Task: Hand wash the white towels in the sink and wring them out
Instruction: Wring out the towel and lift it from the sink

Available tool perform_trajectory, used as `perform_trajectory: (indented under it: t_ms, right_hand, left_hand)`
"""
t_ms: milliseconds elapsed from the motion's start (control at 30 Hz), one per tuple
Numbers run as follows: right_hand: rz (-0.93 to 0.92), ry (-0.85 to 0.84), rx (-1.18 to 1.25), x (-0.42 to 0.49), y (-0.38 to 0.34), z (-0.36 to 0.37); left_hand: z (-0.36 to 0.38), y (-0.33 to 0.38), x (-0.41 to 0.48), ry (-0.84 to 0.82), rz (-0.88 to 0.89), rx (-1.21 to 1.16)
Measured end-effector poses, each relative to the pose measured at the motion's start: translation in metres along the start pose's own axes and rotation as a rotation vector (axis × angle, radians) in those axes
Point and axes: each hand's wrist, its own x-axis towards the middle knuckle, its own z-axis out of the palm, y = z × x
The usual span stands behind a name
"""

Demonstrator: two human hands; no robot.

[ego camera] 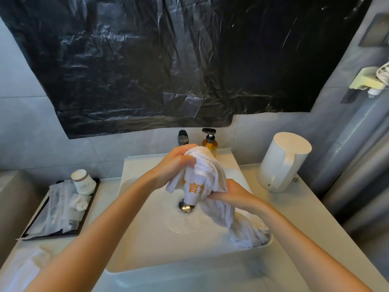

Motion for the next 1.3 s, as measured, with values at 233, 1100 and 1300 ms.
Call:
perform_trajectory:
  t_ms: [233,1100,1300]
  right_hand:
    - [-0.016,0.203,0.287,0.002,-0.002,-0.033]
    - [-0.040,-0.010,-0.081,0.020,0.023,0.027]
    - [0.055,0.319,0.197,0.019,0.031,0.058]
  left_hand:
    - [-0.016,-0.048,-0.012,0.035,-0.166,0.516]
    - [0.041,-0.055,0.005,0.350,-0.399,-0.923]
    - [0.043,-0.050,0.006,0.268,-0.395,-1.110]
